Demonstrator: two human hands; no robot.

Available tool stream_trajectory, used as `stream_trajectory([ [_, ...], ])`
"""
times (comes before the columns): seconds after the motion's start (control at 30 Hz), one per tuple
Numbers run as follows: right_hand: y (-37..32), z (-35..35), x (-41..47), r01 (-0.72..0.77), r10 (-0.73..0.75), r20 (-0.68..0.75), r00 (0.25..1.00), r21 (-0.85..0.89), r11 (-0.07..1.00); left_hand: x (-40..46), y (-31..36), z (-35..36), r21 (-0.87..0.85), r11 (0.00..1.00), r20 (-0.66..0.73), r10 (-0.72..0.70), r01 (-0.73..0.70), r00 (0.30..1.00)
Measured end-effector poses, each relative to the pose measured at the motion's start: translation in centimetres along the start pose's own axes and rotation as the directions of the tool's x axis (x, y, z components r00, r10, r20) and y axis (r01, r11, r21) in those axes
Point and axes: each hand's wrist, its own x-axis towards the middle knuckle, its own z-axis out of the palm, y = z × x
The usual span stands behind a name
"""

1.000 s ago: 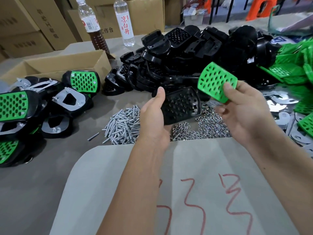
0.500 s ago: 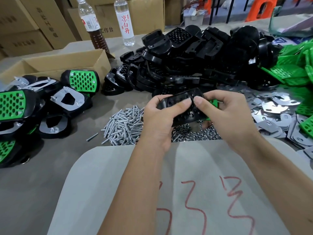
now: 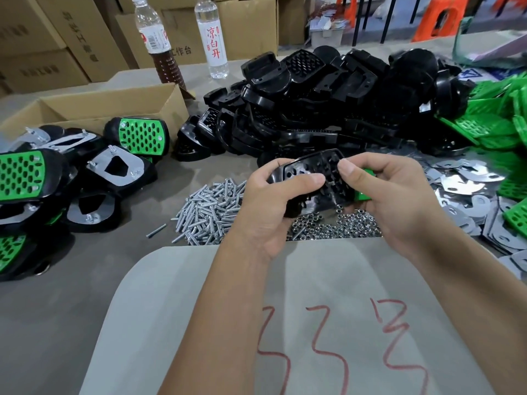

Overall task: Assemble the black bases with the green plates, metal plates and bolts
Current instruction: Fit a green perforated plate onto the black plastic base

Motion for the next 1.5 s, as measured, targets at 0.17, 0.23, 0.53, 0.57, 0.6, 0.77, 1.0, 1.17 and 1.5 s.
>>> stream_trajectory([
  [0.17, 0.2, -0.2, 0.2, -0.04, 0.036, 0.06, 0.998, 0.073, 0.997, -0.2, -0.4, 0.7, -0.103, 0.994, 0.013, -0.016, 0.018, 1.0],
  [0.23, 0.2, -0.2, 0.3, -0.068, 0.057, 0.088, 0.994, 0.129, 0.989, -0.3, -0.7, 1.0, -0.16, 0.987, 0.055, -0.026, 0.035, 0.998],
  [0.53, 0.5, 0.3, 0.2, -0.13, 0.112, 0.101, 0.989, 0.197, 0.972, -0.4, -0.9, 1.1, -0.266, 0.959, 0.133, -0.062, 0.096, 0.989],
  [0.57, 0.5, 0.4, 0.2, -0.111, 0.101, 0.059, 0.993, 0.197, 0.974, -0.3, -0.8, 1.1, -0.254, 0.962, 0.107, -0.073, 0.098, 0.992],
  [0.6, 0.4, 0.5, 0.3, -0.085, 0.085, 0.008, 0.996, 0.195, 0.977, -0.1, -0.7, 1.1, -0.235, 0.967, 0.083, -0.077, 0.094, 0.994],
  [0.77, 0.5, 0.1, 0.4, 0.022, 0.003, -0.209, 0.978, 0.118, 0.993, 0.2, 0.0, 1.1, -0.367, 0.919, 0.055, -0.135, 0.146, 0.989],
  [1.0, 0.9, -0.9, 0.8, 0.185, -0.21, -0.453, 0.866, -0.099, 0.978, 0.2, 0.0, 1.0, -0.523, 0.834, 0.064, -0.168, 0.177, 0.984],
  [1.17, 0.5, -0.6, 0.7, 0.143, -0.104, -0.282, 0.954, 0.123, 0.982, 0.4, 0.2, 0.4, -0.556, 0.818, 0.091, -0.115, 0.146, 0.989],
  [1.5, 0.8, 1.7, -0.1, 0.148, -0.14, -0.11, 0.984, 0.071, 0.986, 0.1, -0.2, 1.1, -0.337, 0.916, 0.082, -0.202, 0.218, 0.976],
])
